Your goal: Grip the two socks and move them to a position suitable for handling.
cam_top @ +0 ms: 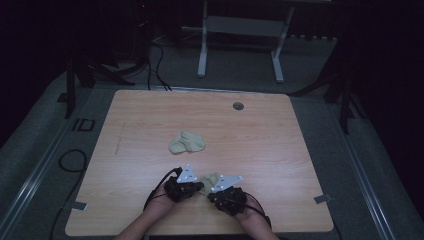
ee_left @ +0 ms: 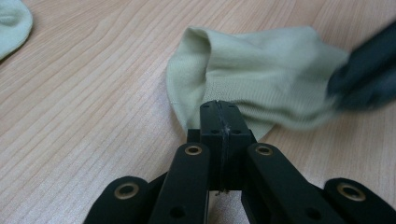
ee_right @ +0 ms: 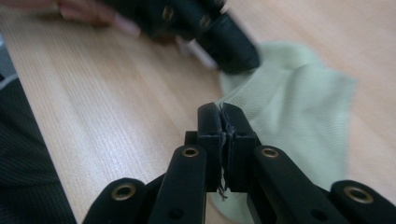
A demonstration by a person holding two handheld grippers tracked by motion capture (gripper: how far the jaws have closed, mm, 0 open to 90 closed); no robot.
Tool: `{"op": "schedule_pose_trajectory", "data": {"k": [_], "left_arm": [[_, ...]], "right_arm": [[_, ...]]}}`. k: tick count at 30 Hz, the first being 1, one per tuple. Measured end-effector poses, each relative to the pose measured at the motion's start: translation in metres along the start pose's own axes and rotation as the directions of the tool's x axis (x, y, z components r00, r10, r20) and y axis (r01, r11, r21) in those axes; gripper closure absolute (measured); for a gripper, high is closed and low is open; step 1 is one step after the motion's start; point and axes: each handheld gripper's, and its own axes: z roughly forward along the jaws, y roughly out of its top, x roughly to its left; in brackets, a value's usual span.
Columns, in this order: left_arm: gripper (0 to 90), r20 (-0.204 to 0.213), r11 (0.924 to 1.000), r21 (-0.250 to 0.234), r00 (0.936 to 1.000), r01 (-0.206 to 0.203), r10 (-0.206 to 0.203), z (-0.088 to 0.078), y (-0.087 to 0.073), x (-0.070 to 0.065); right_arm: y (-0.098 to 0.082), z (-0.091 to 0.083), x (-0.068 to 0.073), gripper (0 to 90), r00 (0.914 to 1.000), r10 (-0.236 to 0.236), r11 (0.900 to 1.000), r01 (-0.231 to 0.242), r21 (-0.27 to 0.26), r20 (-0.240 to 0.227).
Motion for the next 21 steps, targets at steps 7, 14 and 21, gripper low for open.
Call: {"op": "schedule_pose_trajectory", "data": {"k": [7,14,21], "left_arm": [[89.5,0.008,1.0000,-0.002,0.9999,-0.006,0.006,0.000,0.000,0.001],[89.5,0.011,0.9995,0.008,0.9995,-0.031,0.031,0.000,0.001,0.002],[89.4,0.010,0.9988,0.011,0.9988,-0.048,0.048,0.000,0.001,0.003]], "right_arm": [[0.002,-0.025,-0.015,87.1,0.9980,0.033,0.998,-0.030,-0.061,0.054],[-0.008,-0.053,-0.038,87.1,0.9854,0.126,0.986,-0.111,-0.128,0.114],[-0.025,-0.068,-0.055,87.0,0.9672,0.205,0.973,-0.184,-0.140,0.150]]}}
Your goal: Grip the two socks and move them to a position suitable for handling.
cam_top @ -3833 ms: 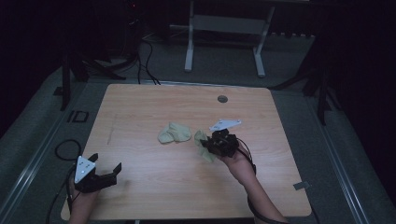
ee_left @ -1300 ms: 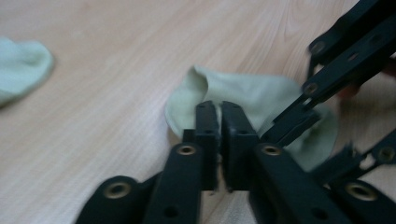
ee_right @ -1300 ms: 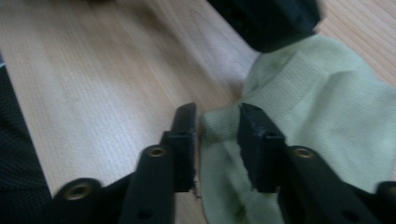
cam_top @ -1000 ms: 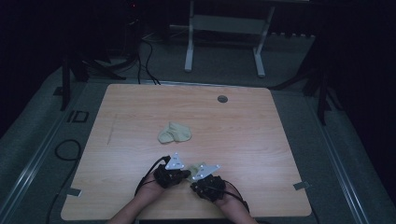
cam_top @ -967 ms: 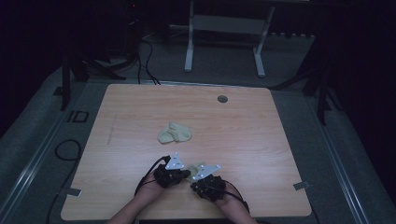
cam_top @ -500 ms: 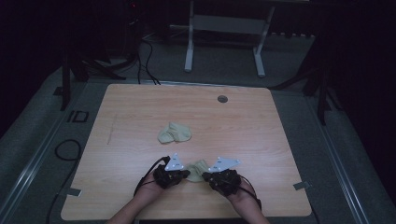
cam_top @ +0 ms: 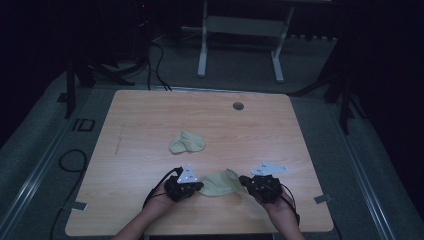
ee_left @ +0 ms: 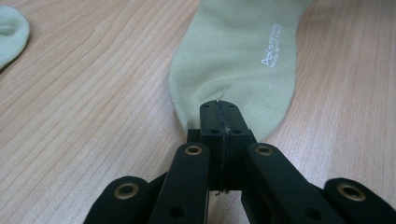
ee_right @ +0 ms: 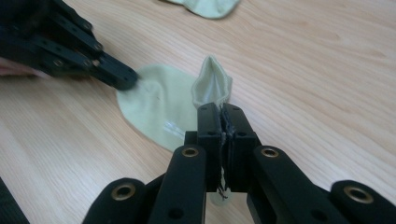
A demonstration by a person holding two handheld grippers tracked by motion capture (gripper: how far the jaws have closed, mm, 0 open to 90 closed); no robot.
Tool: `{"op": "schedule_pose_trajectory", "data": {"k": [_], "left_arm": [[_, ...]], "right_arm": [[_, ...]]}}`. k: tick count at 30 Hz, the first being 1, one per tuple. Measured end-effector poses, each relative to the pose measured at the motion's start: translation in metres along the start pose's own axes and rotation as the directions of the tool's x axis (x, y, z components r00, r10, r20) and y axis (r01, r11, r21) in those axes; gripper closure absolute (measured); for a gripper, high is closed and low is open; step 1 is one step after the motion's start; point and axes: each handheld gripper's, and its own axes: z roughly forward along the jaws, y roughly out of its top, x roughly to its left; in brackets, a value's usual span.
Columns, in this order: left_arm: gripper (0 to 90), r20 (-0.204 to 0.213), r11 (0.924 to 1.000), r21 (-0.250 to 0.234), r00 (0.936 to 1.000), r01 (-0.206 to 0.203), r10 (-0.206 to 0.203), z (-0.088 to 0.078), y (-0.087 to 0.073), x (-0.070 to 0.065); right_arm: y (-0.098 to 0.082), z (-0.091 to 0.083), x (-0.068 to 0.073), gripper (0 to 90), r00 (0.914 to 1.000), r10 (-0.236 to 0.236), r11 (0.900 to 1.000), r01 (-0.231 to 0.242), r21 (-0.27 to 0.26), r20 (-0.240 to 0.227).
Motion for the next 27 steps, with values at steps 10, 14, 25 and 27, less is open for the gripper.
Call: {"op": "schedule_pose_trajectory", "data": {"k": [10,14,25,27], "left_arm": [[89.4,-0.001,0.9998,0.007,0.9998,-0.021,0.021,0.000,0.001,0.002],[89.4,0.008,0.9998,0.006,0.9998,-0.020,0.020,0.000,0.001,0.004],[89.3,0.024,0.9997,-0.002,0.9994,-0.024,0.024,0.003,0.003,0.010],[89.3,0.018,0.9995,0.002,0.9993,-0.031,0.031,0.003,0.003,0.009]], "right_arm": [[-0.021,-0.007,-0.025,74.3,0.9941,0.093,0.995,-0.095,0.025,0.055],[-0.015,-0.006,-0.025,76.3,0.9957,0.076,0.997,-0.077,0.023,0.053],[-0.003,0.051,-0.027,89.5,0.9995,-0.005,0.995,0.002,0.101,0.031],[-0.006,0.058,-0.028,89.5,0.9969,-0.029,0.991,0.019,0.132,0.073]]}}
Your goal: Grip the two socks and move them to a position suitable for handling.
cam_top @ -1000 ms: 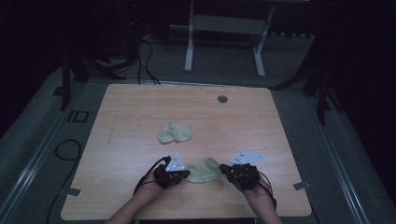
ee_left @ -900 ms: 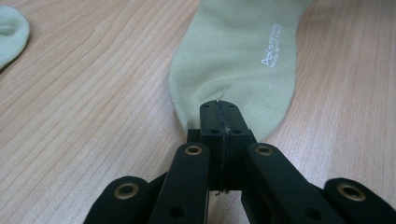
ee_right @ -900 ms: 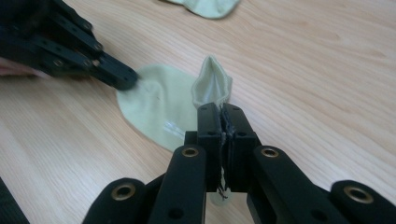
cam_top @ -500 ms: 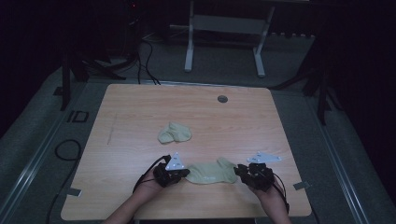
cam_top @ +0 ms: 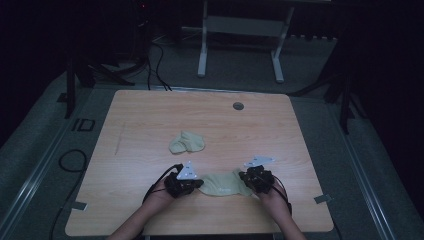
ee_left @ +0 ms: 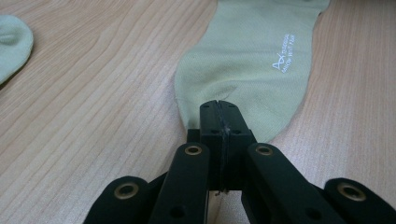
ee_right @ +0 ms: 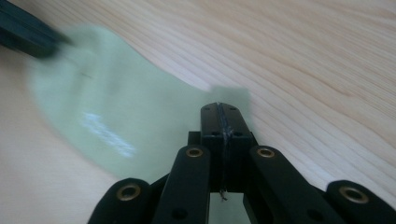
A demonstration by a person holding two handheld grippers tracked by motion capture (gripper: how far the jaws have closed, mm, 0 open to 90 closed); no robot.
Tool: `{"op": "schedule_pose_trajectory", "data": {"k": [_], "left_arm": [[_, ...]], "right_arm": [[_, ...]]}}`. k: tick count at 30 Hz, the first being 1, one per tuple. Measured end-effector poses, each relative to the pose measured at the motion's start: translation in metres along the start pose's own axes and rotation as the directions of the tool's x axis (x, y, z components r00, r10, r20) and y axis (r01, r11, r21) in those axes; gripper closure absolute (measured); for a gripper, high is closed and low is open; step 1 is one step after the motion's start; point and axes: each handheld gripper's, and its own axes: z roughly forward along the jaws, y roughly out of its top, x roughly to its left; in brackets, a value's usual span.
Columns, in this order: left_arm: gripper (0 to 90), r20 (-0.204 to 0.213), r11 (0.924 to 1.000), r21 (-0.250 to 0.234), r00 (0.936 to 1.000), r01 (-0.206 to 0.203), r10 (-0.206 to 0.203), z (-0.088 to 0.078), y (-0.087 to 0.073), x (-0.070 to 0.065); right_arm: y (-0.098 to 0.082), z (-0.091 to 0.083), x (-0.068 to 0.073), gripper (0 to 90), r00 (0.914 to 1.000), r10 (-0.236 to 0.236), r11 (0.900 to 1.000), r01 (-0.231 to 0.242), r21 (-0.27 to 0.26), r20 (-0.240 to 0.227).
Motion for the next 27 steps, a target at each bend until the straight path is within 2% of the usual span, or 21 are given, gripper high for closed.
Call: {"op": "schedule_pose_trajectory", "data": {"k": [3,5,13,18,21,27], "left_arm": [[89.3,-0.004,1.0000,0.000,1.0000,0.000,0.000,0.001,0.001,-0.001],[89.2,0.000,1.0000,0.004,1.0000,0.004,-0.004,0.002,0.002,0.000],[89.2,0.031,1.0000,0.001,0.9995,-0.007,0.007,0.013,0.013,-0.008],[89.1,0.041,0.9995,0.006,0.9987,-0.029,0.029,0.018,0.018,-0.014],[89.1,0.051,0.9997,0.004,0.9984,-0.025,0.025,0.020,0.019,-0.016],[88.8,0.053,0.9999,0.003,0.9985,-0.013,0.013,0.020,0.019,-0.016]], "right_arm": [[-0.007,0.007,-0.004,89.5,0.9998,-0.002,0.999,0.001,0.034,0.017],[-0.010,0.005,-0.008,89.5,0.9998,0.021,0.999,-0.021,0.027,0.008],[-0.028,-0.008,-0.018,89.5,0.9990,0.041,0.999,-0.041,0.024,0.021],[-0.038,-0.016,-0.027,89.5,0.9965,0.083,0.996,-0.083,0.018,0.015],[-0.041,-0.018,-0.031,89.5,0.9947,0.102,0.995,-0.102,0.016,0.016],[-0.043,-0.019,-0.030,89.0,0.9949,0.098,0.995,-0.099,0.009,0.024]]}}
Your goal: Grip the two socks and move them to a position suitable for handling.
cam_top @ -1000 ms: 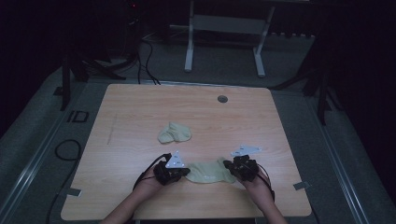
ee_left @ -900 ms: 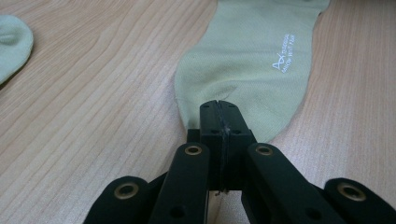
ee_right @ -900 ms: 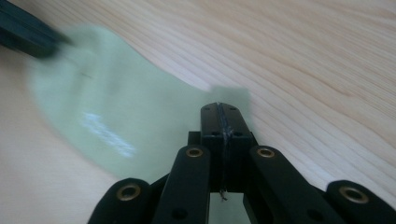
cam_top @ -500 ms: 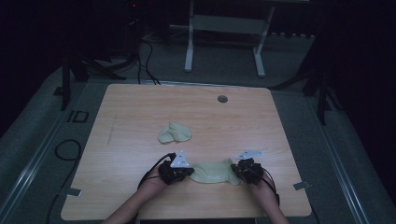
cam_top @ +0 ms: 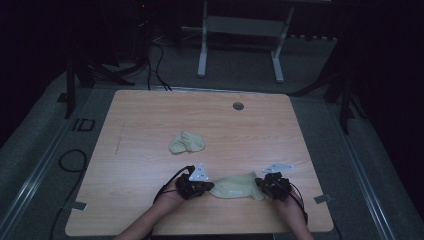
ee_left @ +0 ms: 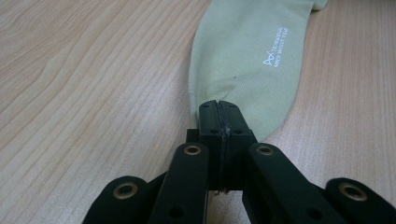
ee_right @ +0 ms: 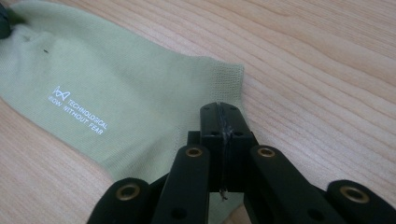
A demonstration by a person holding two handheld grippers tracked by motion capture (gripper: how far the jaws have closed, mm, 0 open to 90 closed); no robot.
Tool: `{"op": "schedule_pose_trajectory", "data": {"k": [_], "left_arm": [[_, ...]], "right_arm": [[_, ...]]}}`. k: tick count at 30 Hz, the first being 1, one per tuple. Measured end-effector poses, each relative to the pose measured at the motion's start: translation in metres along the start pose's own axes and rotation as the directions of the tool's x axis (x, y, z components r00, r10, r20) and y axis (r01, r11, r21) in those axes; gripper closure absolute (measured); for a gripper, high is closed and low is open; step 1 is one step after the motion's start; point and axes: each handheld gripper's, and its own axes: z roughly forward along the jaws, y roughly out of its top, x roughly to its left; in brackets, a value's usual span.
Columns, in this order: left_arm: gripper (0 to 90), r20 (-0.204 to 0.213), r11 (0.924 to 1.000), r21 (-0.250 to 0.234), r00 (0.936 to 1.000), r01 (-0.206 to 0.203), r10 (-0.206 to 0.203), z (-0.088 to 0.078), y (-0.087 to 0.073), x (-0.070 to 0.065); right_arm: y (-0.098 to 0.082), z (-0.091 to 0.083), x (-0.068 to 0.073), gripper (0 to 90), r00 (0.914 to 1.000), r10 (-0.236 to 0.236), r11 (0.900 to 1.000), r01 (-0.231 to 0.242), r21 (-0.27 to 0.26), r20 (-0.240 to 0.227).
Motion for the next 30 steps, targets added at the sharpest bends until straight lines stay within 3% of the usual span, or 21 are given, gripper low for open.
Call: {"op": "schedule_pose_trajectory", "data": {"k": [4,6,9,13,18,23,30], "left_arm": [[87.3,-0.007,0.9999,-0.005,0.9999,0.010,-0.011,0.001,0.001,0.000],[81.2,0.002,0.9996,-0.008,0.9997,0.026,-0.026,-0.001,0.001,0.001],[68.2,0.032,0.9954,-0.058,0.9967,0.076,-0.075,-0.010,0.003,0.002],[56.7,0.012,0.9901,-0.113,0.9965,0.084,-0.083,-0.027,0.005,0.000],[55.7,-0.026,0.9889,-0.120,0.9955,0.087,-0.091,-0.044,-0.005,0.003],[55.9,-0.060,0.9904,-0.102,0.9932,0.093,-0.099,-0.054,-0.021,0.007],[55.9,-0.111,0.9876,-0.088,0.9839,0.130,-0.139,-0.070,-0.044,0.015]], "right_arm": [[0.000,0.000,0.000,87.3,1.0000,0.003,1.000,-0.003,0.000,-0.003],[0.000,0.000,0.000,84.6,0.9999,0.008,1.000,-0.008,-0.002,-0.011],[0.003,-0.004,0.002,79.5,0.9998,0.011,1.000,-0.011,-0.011,-0.016],[0.011,-0.011,0.000,68.8,0.9995,0.016,0.999,-0.017,-0.050,-0.027],[0.027,-0.014,-0.001,55.5,0.9988,0.024,0.997,-0.027,-0.079,-0.043],[0.048,-0.007,0.005,50.0,0.9986,-0.014,0.997,0.010,-0.076,-0.050],[0.085,0.007,0.023,47.4,0.9953,-0.066,0.994,0.060,-0.089,-0.070]]}}
